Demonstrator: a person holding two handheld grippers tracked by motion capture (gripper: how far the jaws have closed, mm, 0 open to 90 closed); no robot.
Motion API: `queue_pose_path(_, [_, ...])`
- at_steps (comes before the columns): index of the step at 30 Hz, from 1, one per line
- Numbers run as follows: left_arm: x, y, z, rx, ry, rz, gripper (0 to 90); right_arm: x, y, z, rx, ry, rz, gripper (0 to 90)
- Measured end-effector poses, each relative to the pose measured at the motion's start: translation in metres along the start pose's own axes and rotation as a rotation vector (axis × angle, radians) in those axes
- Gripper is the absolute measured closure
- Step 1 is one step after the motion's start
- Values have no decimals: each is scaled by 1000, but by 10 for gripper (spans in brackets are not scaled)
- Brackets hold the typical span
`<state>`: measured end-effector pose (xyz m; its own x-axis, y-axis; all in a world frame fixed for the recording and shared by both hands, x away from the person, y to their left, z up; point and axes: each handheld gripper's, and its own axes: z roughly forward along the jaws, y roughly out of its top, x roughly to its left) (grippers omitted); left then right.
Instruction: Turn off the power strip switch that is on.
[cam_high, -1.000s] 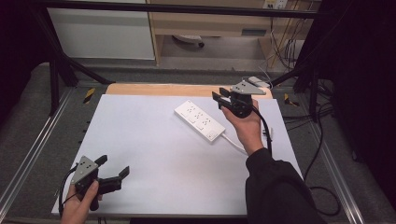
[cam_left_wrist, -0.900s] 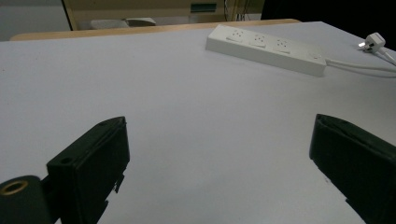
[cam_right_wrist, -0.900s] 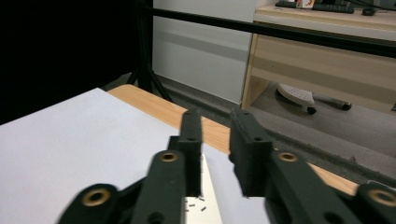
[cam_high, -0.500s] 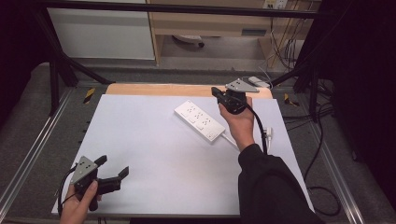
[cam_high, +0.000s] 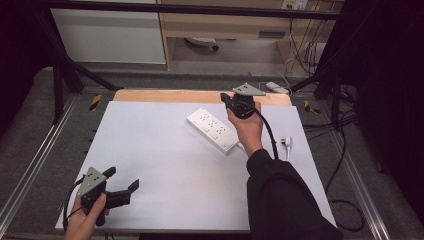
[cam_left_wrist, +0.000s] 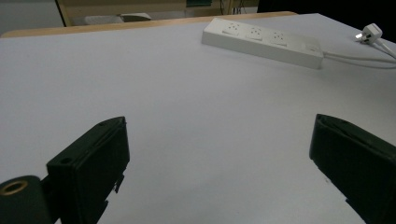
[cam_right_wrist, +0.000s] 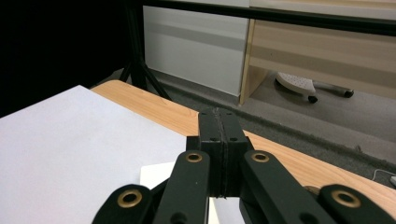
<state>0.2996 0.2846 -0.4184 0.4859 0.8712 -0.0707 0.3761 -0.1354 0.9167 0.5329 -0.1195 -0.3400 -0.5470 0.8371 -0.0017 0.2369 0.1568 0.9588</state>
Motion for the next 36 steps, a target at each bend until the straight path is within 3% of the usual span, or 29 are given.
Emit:
queue_pose_path(7, [1,0,1,6,0,0,48,2,-3,16,18,-12,-5,900])
queue_pose_path(14, [0,1,3,7,-6,6,48,2,-4,28,19,-18,33,900])
queue_pose_path(21, [5,1,1,-4,13,-20,48,0,-12,40,26,-26,86,900])
queue_pose_path(28, [7,0,1,1,14,-23,48,1,-15,49,48,-45,62,900])
queue_pose_path(36, [7,0,0,-3,11,-17,48,12,-13,56,58,-22,38,900])
